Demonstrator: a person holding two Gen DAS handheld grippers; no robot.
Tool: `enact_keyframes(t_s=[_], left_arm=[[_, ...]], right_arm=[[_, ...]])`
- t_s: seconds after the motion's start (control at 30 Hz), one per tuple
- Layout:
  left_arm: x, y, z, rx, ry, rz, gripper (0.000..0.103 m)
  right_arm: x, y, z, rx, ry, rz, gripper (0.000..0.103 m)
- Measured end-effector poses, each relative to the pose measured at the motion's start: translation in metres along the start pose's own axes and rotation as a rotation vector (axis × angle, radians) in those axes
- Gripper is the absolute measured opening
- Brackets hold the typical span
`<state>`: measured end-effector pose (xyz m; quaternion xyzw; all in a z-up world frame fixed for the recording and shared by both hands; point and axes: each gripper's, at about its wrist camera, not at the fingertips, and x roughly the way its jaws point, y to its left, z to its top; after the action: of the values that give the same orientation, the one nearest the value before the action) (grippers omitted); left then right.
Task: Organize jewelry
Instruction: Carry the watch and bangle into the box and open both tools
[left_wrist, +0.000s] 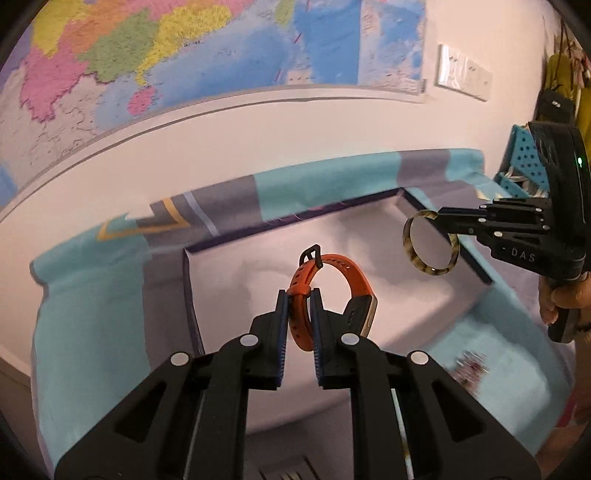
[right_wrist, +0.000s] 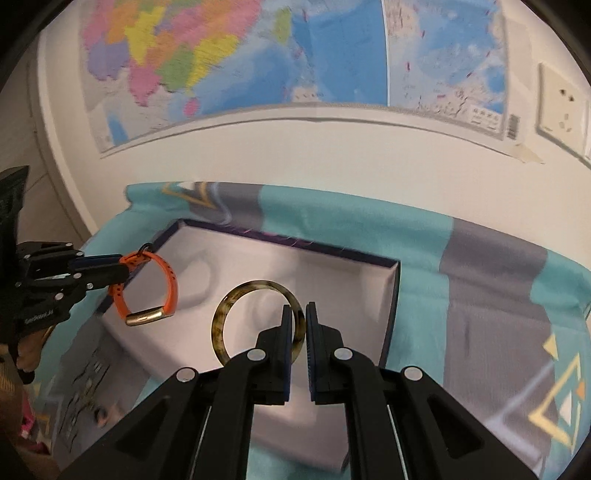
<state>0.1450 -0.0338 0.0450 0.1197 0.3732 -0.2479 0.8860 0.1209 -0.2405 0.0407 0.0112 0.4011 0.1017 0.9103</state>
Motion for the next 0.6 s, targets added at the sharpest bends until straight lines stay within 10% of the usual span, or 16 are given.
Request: enact_keyframes(t_s=[0.6], left_arm=[[0.108,0.037,0.037,-0.014,0.156,0.033,0.009]], right_arm=[[0.090,-0.018,0.037,0.064,0.177,-0.088,0.006]])
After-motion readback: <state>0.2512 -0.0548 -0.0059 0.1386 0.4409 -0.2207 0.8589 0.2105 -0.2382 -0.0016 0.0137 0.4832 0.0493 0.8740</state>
